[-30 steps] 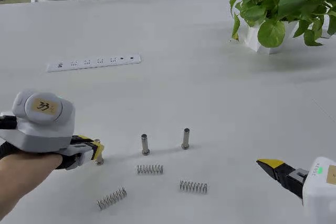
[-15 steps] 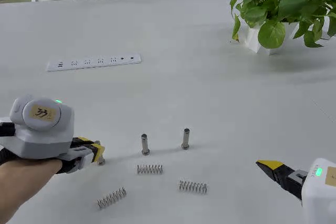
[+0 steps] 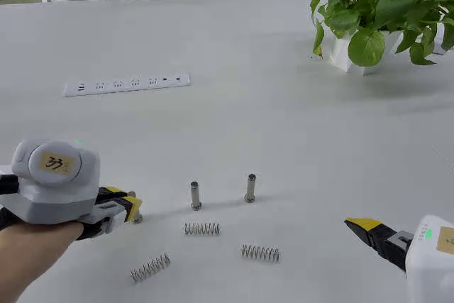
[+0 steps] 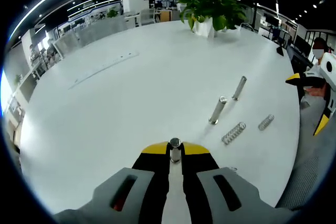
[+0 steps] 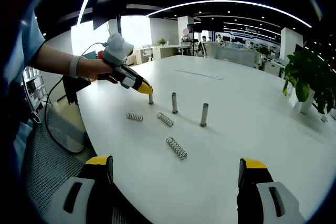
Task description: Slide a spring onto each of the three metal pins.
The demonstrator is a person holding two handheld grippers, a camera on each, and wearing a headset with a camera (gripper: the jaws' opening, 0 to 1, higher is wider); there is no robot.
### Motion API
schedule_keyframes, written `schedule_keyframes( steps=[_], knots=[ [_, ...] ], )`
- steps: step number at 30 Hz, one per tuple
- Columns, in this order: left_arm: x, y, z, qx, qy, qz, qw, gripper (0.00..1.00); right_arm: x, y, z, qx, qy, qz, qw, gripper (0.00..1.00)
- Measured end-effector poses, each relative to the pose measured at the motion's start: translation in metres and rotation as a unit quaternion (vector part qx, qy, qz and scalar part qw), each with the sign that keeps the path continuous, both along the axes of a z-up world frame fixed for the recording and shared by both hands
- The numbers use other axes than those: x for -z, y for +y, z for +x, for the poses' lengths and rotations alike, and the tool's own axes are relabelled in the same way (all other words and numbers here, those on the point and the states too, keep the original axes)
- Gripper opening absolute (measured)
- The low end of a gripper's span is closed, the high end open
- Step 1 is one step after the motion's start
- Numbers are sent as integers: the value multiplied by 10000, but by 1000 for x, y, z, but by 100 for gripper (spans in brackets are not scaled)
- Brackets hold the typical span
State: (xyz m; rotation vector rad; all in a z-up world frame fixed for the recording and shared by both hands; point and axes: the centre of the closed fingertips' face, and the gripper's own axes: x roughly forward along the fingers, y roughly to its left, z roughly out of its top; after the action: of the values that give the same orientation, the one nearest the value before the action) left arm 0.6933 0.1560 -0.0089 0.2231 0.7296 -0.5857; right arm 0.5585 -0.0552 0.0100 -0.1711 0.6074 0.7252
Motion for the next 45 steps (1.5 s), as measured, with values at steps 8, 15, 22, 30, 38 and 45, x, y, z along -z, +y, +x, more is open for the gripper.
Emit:
schedule_keyframes(
  steps=[8,15,22,30,38,45],
  knots=[
    [0,-1,-1,18,-38,-5,10000,4,1,0,-1,-15,12,-6,10000,100],
    [1,-2,-1,38,-79,-20,10000,5,2,1,-1,-41,25,-19,10000,100],
    [2,-2,-1,77,-60,-11,10000,5,3,1,-2,-62,48,-38,10000,100],
    [2,-2,-2,96,-63,-51,9999,5,4,2,-2,-63,57,-38,10000,100],
    [1,-2,-2,121,-75,-94,9999,12,5,3,-3,-82,70,-67,9999,100],
    [0,-6,-3,205,-158,-191,9995,27,6,3,-4,-89,78,-91,9999,100]
  ],
)
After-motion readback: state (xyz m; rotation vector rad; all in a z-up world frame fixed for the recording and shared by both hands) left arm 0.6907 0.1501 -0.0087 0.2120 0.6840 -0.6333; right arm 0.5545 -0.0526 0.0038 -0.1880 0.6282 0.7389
